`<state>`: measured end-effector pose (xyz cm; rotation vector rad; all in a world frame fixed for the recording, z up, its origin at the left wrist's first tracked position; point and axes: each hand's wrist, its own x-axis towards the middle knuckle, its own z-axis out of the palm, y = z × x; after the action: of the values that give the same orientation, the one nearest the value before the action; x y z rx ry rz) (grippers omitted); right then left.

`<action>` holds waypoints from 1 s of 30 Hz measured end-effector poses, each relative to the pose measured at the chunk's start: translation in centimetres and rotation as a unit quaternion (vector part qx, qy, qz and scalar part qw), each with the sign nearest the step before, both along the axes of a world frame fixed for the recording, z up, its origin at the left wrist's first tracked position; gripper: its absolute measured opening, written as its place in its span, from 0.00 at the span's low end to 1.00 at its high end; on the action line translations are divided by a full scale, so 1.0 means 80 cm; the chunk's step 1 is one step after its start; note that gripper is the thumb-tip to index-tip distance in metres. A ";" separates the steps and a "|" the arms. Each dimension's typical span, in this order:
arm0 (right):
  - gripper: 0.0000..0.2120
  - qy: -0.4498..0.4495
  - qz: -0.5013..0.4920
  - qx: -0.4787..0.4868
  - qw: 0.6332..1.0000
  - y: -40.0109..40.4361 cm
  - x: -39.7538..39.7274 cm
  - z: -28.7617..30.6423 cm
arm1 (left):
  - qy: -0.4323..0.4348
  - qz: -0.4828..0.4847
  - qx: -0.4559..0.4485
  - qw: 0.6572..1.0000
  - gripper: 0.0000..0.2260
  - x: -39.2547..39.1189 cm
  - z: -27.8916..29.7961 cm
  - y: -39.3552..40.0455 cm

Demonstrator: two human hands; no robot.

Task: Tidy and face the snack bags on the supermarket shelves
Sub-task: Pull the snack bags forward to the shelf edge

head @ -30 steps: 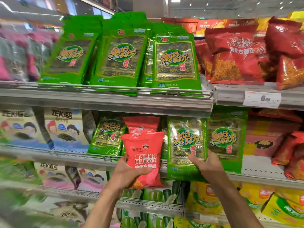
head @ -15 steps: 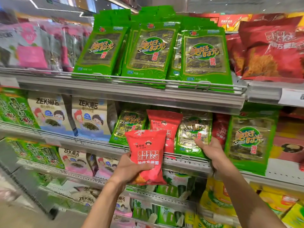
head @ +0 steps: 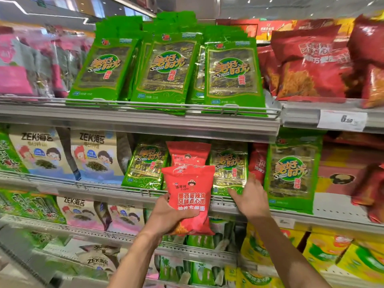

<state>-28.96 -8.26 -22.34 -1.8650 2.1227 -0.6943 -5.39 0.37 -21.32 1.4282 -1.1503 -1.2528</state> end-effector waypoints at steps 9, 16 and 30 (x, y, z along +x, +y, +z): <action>0.07 -0.263 -0.052 -0.123 0.955 0.078 -0.119 -0.011 | 0.024 -0.010 -0.059 0.998 0.20 -0.140 0.028 -0.018; 0.24 -0.346 -0.122 -0.100 0.925 0.081 -0.286 -0.050 | 0.025 -0.030 -0.096 0.995 0.27 -0.309 0.034 -0.048; 0.17 -0.537 -0.143 0.084 0.827 0.055 -0.395 -0.053 | -0.058 0.032 -0.136 0.989 0.32 -0.528 0.002 -0.139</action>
<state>-60.58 -3.84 -26.56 -0.6891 1.5647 -1.1924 -47.65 -10.79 -21.18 1.3342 -1.2887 -0.9381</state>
